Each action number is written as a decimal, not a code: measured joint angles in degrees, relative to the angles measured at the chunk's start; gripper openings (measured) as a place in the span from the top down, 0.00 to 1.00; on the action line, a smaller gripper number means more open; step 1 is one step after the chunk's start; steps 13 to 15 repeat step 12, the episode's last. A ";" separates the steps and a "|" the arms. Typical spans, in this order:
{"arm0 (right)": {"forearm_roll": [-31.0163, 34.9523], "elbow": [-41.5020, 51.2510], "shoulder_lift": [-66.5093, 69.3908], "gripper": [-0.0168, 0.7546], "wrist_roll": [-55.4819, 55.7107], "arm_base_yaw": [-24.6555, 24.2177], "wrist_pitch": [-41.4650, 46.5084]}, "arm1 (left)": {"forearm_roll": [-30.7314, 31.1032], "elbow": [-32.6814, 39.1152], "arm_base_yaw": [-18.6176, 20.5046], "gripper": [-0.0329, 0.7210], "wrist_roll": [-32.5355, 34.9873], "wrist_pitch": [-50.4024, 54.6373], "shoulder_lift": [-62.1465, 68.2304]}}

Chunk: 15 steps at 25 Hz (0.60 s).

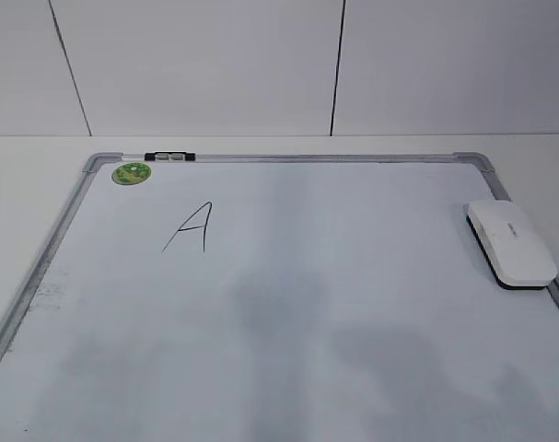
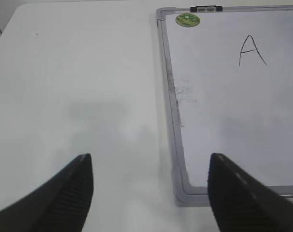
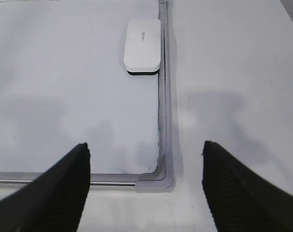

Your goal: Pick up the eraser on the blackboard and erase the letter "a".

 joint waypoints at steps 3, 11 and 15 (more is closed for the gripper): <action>0.00 0.00 0.00 0.23 0.00 0.00 0.00 | 0.00 0.00 0.00 0.22 0.00 0.00 0.00; 0.00 0.00 0.00 0.23 0.00 0.00 0.00 | 0.00 0.00 0.00 0.22 0.00 0.00 0.00; 0.00 0.00 0.00 0.23 0.00 0.00 0.00 | 0.00 0.00 0.00 0.22 0.00 0.00 0.00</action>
